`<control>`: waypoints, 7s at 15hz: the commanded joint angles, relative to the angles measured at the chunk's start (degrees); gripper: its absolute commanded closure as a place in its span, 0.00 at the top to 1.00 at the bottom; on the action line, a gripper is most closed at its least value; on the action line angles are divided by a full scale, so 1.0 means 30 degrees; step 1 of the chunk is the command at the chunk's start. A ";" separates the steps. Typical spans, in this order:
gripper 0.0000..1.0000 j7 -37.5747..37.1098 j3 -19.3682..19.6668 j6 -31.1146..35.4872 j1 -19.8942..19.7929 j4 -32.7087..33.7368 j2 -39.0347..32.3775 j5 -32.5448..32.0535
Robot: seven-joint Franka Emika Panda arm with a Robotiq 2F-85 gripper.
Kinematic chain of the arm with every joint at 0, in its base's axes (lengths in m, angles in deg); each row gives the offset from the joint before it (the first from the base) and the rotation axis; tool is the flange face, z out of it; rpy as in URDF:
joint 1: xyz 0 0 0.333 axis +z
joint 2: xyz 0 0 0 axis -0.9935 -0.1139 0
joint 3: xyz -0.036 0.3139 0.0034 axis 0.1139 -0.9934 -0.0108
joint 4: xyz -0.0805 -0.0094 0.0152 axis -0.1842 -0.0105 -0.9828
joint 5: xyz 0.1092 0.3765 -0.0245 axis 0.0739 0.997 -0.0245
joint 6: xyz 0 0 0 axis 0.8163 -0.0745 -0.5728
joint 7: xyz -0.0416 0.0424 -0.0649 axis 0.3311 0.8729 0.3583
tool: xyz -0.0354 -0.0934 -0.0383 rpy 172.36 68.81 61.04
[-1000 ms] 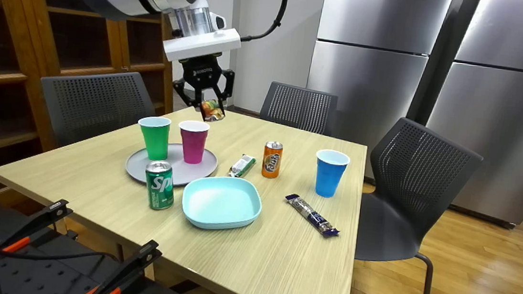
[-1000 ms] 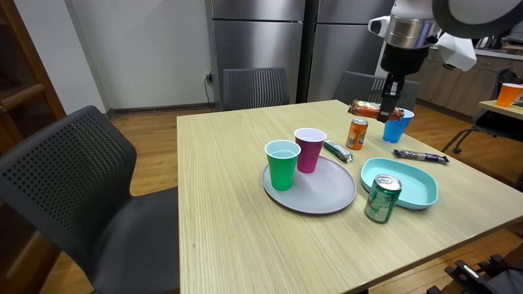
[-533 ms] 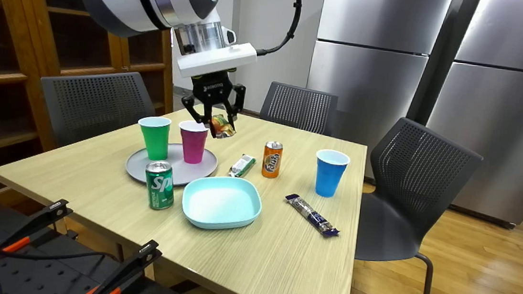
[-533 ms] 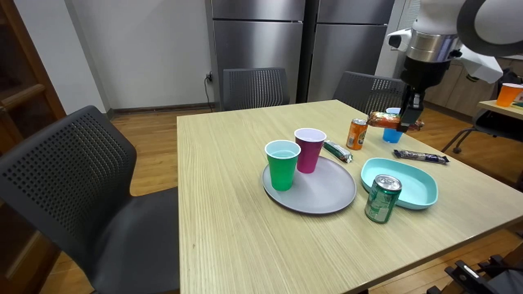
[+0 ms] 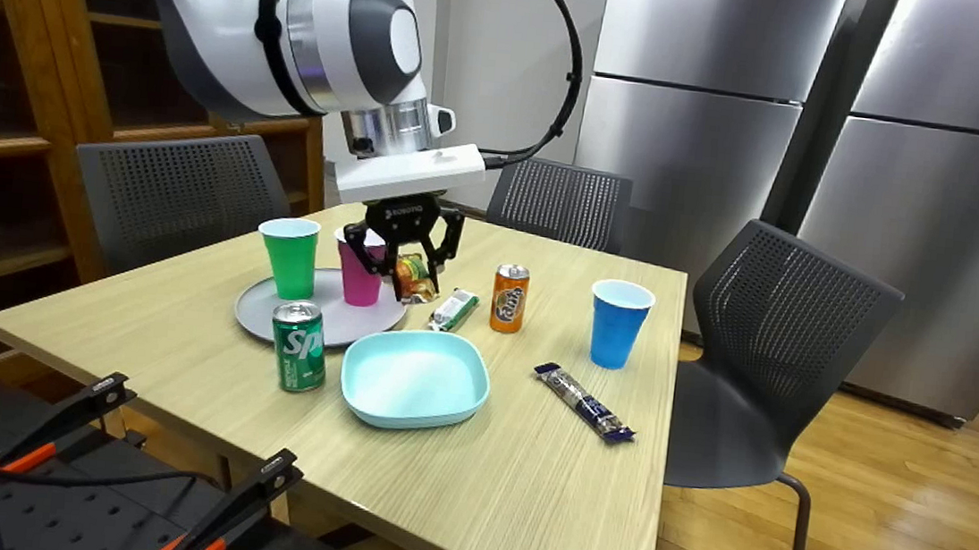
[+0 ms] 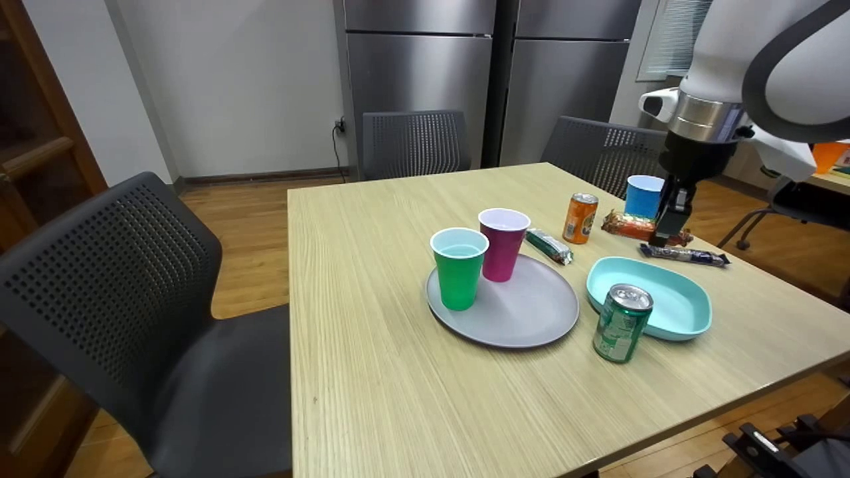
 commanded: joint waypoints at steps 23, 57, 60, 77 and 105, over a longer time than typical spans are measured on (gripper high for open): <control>0.19 0.0409 -0.0601 0.0762 -0.0368 0.2828 -0.5467 0.1809; 1.00 -0.0673 0.5479 0.2715 0.4378 -0.1522 -0.1935 0.0417; 1.00 -0.1103 0.5880 0.2274 0.4391 -0.1407 -0.1350 0.0761; 1.00 -0.1907 0.4479 0.2169 0.2402 -0.0922 -0.1259 0.0263; 1.00 -0.1338 -0.3850 -0.0470 -0.2680 0.9040 -0.7747 0.7610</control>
